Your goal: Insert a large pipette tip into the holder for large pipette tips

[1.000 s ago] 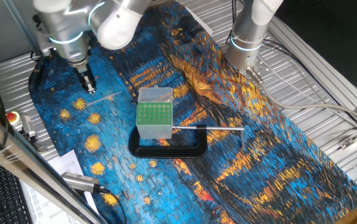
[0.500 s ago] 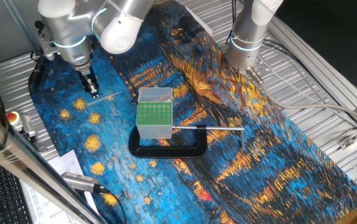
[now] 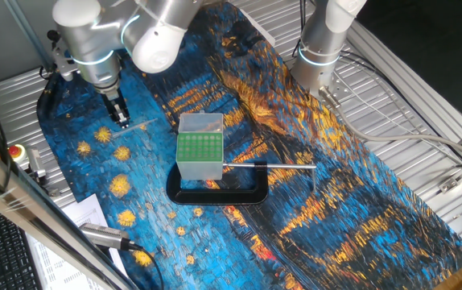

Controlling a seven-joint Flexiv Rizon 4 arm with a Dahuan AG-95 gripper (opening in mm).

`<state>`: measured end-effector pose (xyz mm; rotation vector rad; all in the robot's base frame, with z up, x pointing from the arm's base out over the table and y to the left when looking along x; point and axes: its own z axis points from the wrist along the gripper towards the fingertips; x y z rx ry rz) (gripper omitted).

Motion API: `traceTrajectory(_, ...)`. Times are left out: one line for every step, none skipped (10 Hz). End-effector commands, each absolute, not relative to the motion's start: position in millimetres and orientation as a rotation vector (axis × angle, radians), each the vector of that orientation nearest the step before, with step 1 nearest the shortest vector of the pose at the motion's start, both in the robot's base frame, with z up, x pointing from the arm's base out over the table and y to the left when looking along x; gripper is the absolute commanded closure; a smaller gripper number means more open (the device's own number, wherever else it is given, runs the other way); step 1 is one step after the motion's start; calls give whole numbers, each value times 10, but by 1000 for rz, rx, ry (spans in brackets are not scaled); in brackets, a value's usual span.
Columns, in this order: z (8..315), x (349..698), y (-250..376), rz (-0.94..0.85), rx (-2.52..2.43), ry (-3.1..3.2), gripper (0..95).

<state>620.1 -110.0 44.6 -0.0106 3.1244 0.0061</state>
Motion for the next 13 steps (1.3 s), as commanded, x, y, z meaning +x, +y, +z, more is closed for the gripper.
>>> traceTrajectory(437, 6213, -1102, 5, 15, 3139, 760)
traceTrajectory(437, 6213, -1102, 5, 8, 3152, 760)
traceTrajectory(437, 6213, -1102, 5, 5, 3157, 760)
traceTrajectory(437, 6213, -1102, 4, 3, 3160, 760)
traceTrajectory(437, 6213, -1102, 5, -1, 3155, 760)
traceTrajectory(398, 6235, -1128, 7, -11, 3145, 760)
traceTrajectory(383, 6238, -1135, 7, -10, 3144, 760)
traceTrajectory(333, 6275, -1148, 5, -10, 3128, 760)
traceTrajectory(316, 6319, -1149, 4, -8, 3125, 760)
traceTrajectory(311, 6372, -1134, 3, 2, 3127, 760)
traceTrajectory(310, 6386, -1132, 1, 1, 3127, 760)
traceTrajectory(296, 6397, -1133, 4, 1, 3125, 760)
traceTrajectory(269, 6401, -1138, 7, 1, 3126, 760)
